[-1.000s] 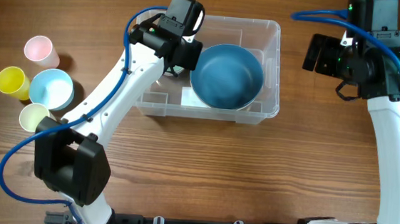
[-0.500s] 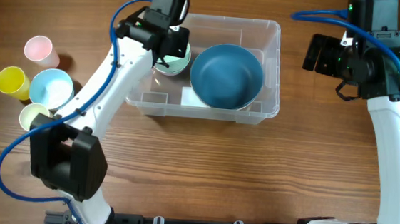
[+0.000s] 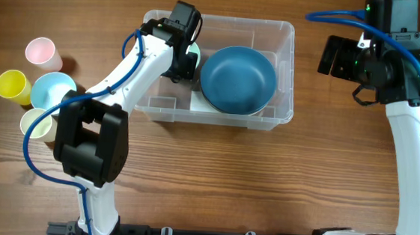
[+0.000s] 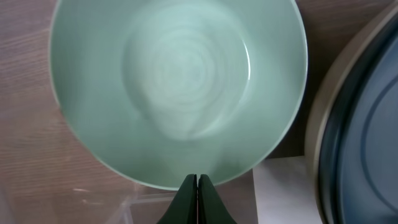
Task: Pack container
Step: 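Open the left gripper and withdraw it from the bin, then reach the left gripper to the light-blue cup and grasp its rim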
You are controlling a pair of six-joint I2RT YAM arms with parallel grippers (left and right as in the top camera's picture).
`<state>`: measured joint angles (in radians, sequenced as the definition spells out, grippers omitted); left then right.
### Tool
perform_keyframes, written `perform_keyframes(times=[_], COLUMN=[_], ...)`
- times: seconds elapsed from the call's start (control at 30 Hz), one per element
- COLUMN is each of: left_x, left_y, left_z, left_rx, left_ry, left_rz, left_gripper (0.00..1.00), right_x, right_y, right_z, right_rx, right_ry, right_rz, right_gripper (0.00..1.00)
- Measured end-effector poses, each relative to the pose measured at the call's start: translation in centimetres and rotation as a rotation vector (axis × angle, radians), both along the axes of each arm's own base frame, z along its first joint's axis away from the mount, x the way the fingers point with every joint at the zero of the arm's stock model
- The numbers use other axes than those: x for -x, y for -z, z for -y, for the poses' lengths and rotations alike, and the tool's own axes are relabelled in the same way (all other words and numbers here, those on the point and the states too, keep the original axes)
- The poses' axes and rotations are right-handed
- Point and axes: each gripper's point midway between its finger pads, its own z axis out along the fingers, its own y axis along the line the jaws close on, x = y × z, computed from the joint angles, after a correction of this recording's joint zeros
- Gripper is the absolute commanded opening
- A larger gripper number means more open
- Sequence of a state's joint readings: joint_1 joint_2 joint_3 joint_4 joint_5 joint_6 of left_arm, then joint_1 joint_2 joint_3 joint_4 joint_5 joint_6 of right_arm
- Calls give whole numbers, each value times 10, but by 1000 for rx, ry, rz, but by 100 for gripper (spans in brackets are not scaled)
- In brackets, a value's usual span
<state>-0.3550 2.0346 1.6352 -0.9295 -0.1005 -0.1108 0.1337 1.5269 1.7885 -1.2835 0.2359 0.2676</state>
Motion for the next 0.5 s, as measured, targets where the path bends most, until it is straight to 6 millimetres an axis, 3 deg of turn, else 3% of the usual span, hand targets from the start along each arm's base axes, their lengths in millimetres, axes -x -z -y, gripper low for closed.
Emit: perform_keyframes(times=[0.1,0.2,0.33,0.43,0.5], left_x=[-2,-10,-9,9,28], left_y=[-4,-27,-92,-154,-178], left_z=[2,5,-2,-26,-49], left_rx=[11,42,73,48,10], left_ry=[1,-8,-51,-122,-178], left_rz=[14,90,241,366,397], left_gripper=[4,4,11,13,17], right_x=[0,0,0,0,0], right_y=[0,0,0,0,0], right_z=[0,0,0,0,0], right_rx=[0,0,0,0,0], right_ry=[0,0,0,0,0], right_rz=[0,0,0,0,0], right_gripper=[100,100,100,100,100])
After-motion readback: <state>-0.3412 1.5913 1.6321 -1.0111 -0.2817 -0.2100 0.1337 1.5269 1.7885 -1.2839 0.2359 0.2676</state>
